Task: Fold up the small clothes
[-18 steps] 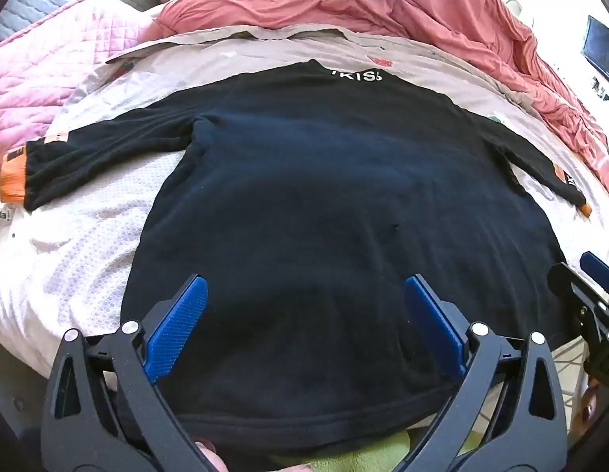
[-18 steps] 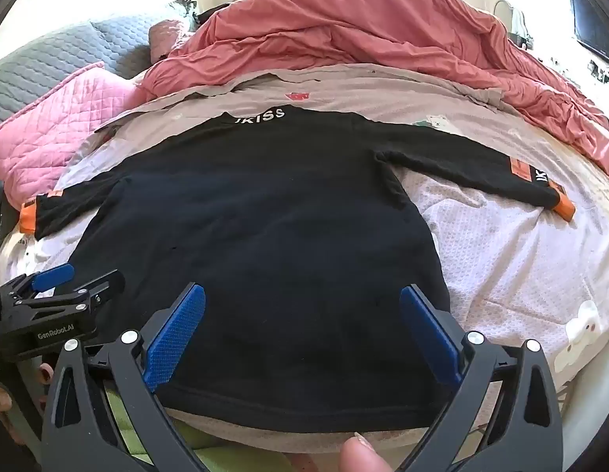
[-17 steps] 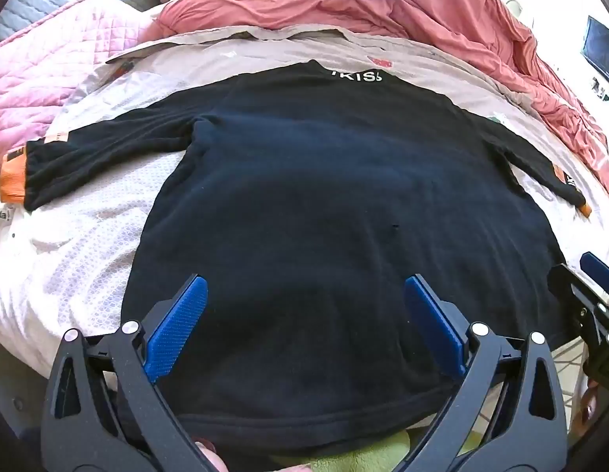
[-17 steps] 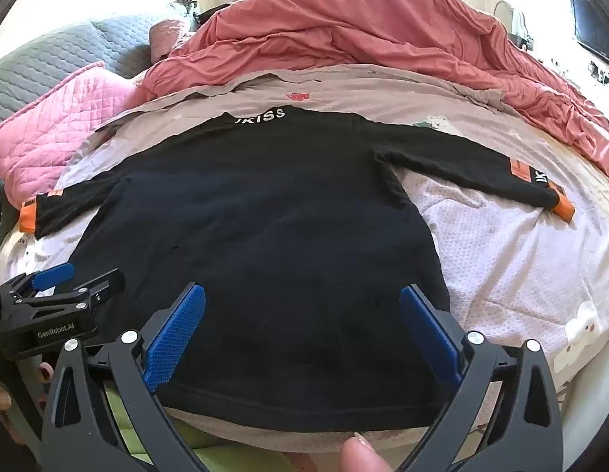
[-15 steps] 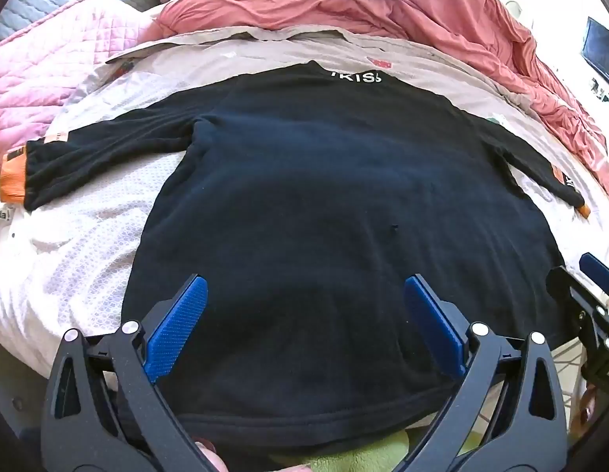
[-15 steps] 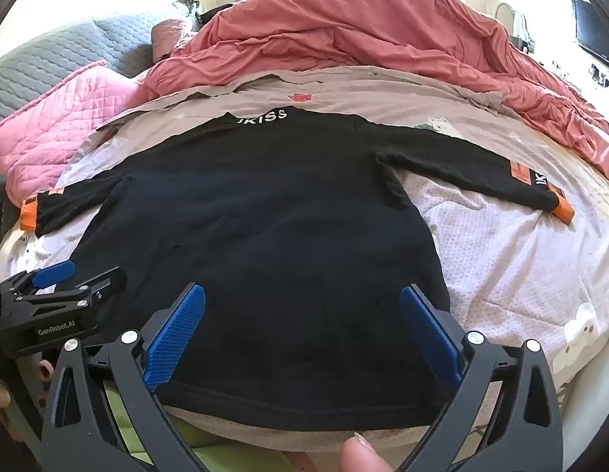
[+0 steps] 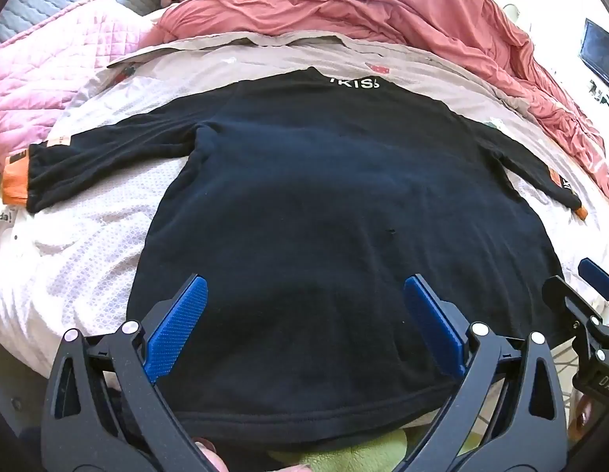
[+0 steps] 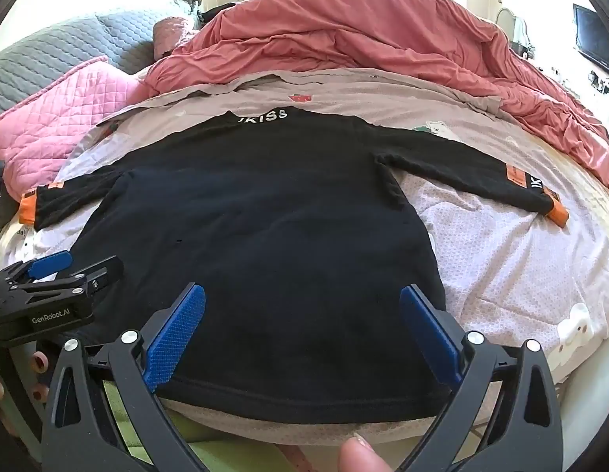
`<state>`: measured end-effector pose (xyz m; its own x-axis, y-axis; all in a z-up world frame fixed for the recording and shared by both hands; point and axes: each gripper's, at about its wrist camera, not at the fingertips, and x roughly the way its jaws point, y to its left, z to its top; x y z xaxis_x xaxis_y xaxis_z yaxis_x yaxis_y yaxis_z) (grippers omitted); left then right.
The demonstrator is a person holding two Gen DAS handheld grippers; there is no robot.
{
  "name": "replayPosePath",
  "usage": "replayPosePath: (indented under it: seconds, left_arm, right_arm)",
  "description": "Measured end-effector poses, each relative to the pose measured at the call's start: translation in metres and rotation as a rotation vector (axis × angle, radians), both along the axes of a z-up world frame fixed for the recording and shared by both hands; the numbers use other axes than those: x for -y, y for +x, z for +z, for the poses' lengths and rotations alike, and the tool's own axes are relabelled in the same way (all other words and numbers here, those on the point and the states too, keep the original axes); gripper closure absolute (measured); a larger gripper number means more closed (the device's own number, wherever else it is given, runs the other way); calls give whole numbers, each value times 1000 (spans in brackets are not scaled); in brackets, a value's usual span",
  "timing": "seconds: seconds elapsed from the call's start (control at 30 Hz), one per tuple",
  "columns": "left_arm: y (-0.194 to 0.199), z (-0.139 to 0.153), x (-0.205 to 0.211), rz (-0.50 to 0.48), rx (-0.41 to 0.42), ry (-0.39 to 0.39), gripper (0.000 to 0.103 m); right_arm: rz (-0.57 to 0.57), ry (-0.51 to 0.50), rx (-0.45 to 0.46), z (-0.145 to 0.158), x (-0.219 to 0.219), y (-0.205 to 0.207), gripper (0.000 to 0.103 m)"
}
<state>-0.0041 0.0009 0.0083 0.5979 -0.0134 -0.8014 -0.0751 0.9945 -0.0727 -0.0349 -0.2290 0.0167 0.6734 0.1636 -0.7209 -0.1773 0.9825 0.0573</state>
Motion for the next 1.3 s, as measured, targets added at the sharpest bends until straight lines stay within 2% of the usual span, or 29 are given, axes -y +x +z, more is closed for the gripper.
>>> replayPosePath:
  seconds: [1.3]
  left_arm:
    - [-2,2,-3,5,8,5,9]
  right_arm:
    - [5,-13,-17,-2,-4,2,4]
